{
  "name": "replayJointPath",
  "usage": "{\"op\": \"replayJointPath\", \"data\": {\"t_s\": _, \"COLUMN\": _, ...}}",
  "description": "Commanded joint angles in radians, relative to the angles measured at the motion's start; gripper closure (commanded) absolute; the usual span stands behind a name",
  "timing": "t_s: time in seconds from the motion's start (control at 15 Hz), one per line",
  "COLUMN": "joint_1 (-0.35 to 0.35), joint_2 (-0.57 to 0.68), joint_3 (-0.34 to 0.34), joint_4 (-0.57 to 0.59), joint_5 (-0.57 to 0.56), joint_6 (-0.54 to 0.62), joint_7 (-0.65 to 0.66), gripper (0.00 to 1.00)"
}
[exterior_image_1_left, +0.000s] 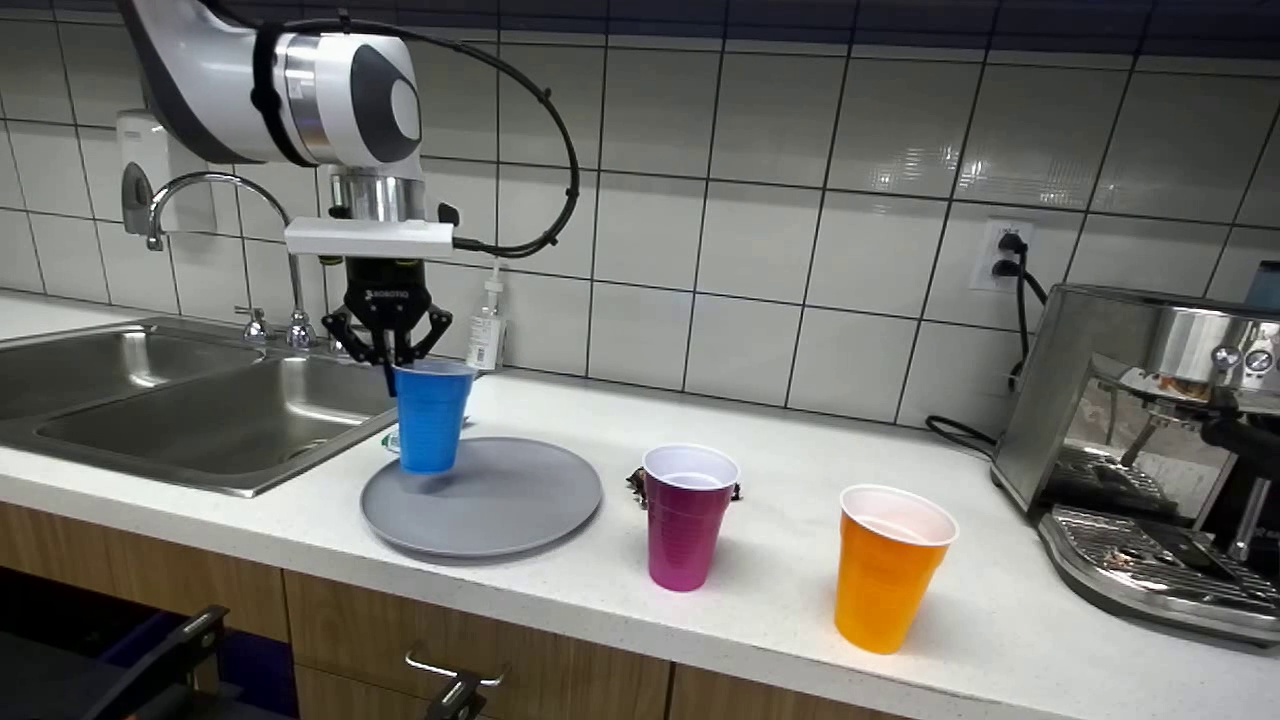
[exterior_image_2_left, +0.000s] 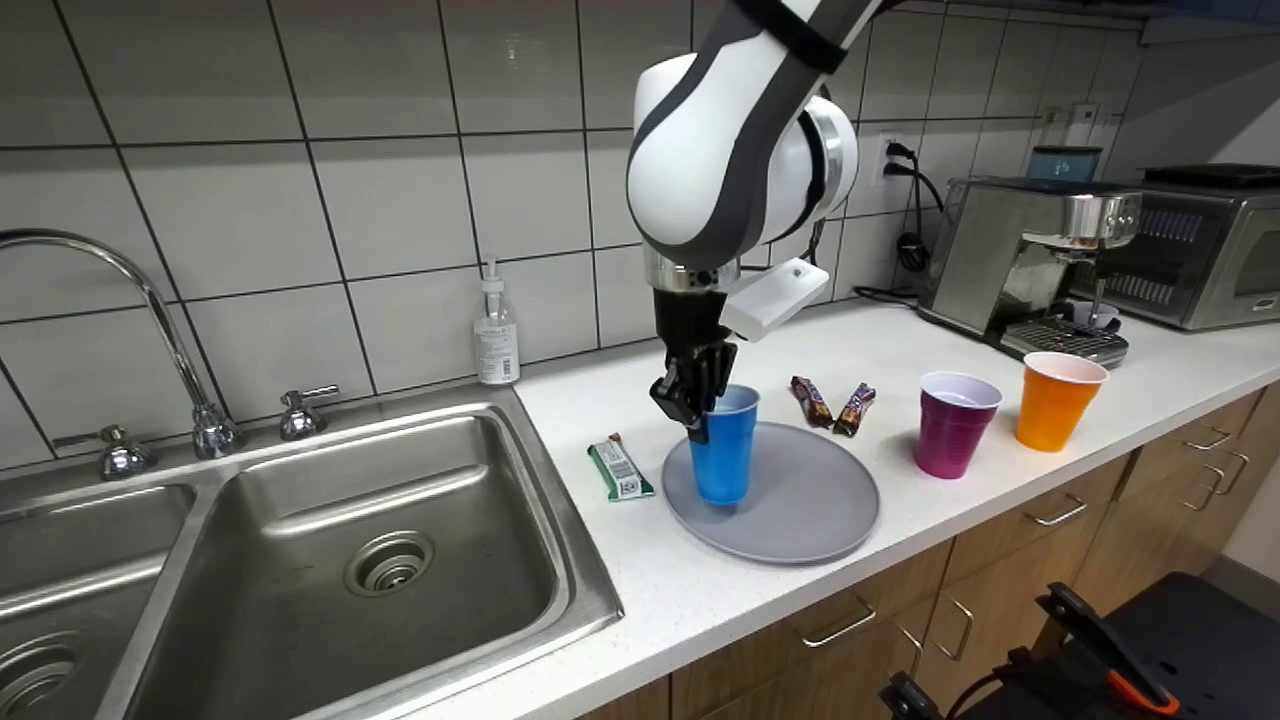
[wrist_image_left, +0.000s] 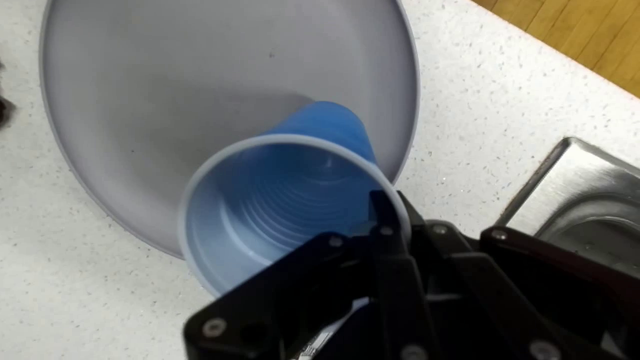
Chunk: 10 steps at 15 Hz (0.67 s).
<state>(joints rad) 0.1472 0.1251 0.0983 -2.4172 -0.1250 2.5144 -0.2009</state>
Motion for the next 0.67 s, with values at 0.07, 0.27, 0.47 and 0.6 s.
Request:
{"op": "replayJointPath", "data": {"t_s": 0.07, "joint_1": -0.001, "joint_2": -0.016, "joint_3": 0.010, "joint_4": -0.041, "joint_5": -0.028, "joint_6": 0.070, "joint_7": 0.047, "gripper": 0.99}}
{"op": "replayJointPath", "data": {"t_s": 0.27, "joint_1": 0.001, "joint_2": -0.009, "joint_3": 0.007, "joint_4": -0.055, "joint_5": -0.046, "joint_6": 0.110, "joint_7": 0.069, "gripper": 0.99}}
{"op": "replayJointPath", "data": {"t_s": 0.47, "joint_1": 0.004, "joint_2": -0.006, "joint_3": 0.004, "joint_4": -0.067, "joint_5": -0.073, "joint_6": 0.139, "joint_7": 0.091, "gripper": 0.99}}
{"op": "replayJointPath", "data": {"t_s": 0.6, "joint_1": 0.006, "joint_2": -0.004, "joint_3": 0.002, "joint_4": -0.072, "joint_5": -0.094, "joint_6": 0.151, "joint_7": 0.105, "gripper": 0.99}}
